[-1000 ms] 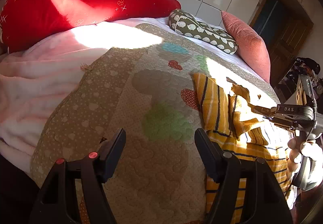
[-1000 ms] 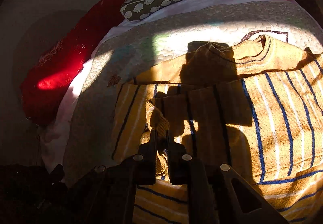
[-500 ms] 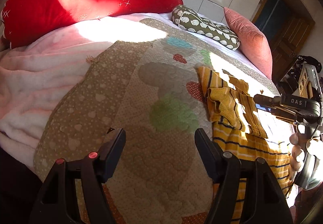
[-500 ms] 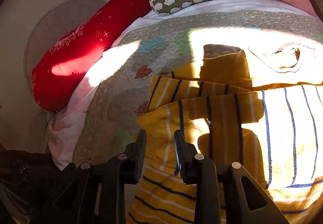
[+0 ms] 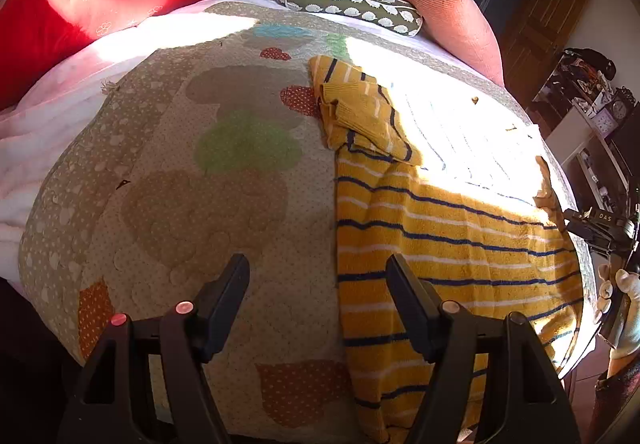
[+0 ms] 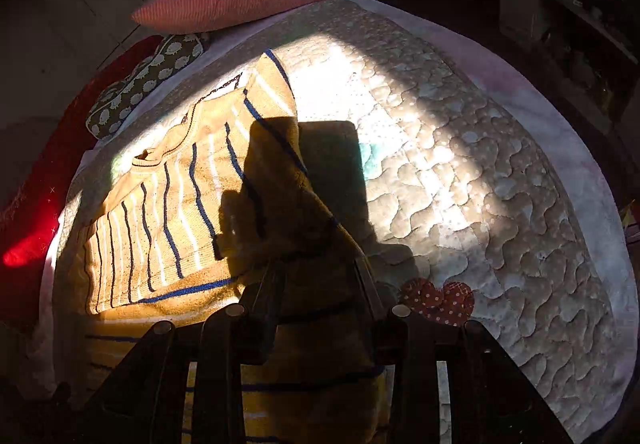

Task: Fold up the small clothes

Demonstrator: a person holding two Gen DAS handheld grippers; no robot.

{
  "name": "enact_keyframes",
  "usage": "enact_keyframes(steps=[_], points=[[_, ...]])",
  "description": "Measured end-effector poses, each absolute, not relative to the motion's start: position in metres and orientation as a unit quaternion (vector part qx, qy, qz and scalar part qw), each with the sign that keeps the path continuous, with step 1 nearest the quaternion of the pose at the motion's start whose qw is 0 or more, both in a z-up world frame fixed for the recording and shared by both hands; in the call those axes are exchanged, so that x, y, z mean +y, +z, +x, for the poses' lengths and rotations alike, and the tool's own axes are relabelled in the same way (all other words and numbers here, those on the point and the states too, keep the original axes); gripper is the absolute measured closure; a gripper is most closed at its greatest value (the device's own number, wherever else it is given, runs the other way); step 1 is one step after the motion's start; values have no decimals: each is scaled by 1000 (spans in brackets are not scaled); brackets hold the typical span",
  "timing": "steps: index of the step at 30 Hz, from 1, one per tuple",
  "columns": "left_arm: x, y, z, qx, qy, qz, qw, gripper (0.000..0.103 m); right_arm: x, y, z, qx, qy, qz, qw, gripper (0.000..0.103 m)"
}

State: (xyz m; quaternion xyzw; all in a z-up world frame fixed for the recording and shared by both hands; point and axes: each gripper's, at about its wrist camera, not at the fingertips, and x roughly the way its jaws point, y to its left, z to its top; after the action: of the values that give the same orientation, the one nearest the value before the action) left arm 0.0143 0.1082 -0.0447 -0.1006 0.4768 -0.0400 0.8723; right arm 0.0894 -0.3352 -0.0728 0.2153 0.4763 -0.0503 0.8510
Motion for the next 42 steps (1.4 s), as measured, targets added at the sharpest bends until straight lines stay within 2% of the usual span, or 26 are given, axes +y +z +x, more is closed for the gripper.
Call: enact_keyframes(steps=[6,10,14,21,23,26,31,33,34,35,36,37,38,40,42], points=[[94,-65,-5,505,-64,-92,856,33,-337,-77,2,454,20,286,844,59],[84,-71,-23,503,-73,-68,858,33,-319,-84,-45,449,44,278,848,58],[75,-76,-41,504,-78,-47,859,26,-311,-92,-78,447,33,260,855,57],[56,-87,-68,510,-91,0,855,20,-302,-105,-116,458,30,260,849,57],[55,-91,-72,520,-102,-8,848,13,-297,-114,-124,468,34,257,845,57],[53,-101,-75,543,-127,-24,830,8,-290,-124,-127,470,40,262,842,56],[53,-113,-71,568,-139,-44,810,7,-280,-134,-124,467,45,261,844,45],[57,-109,-73,563,-132,-46,815,20,-277,-135,-126,464,49,259,846,44],[58,-107,-74,561,-122,-41,817,36,-277,-136,-126,465,55,259,845,45],[61,-106,-75,561,-116,-38,819,56,-276,-136,-126,466,62,261,843,54],[65,-103,-76,560,-110,-38,820,65,-278,-135,-127,467,66,263,842,81],[69,-101,-76,560,-112,-45,820,79,-280,-135,-128,469,70,269,838,90],[73,-99,-76,560,-118,-56,818,87,-284,-135,-130,470,76,281,833,94],[82,-91,-77,554,-120,-69,821,100,-290,-129,-136,460,95,314,825,96],[86,-79,-79,543,-124,-75,827,100,-295,-117,-145,442,123,346,818,96]])
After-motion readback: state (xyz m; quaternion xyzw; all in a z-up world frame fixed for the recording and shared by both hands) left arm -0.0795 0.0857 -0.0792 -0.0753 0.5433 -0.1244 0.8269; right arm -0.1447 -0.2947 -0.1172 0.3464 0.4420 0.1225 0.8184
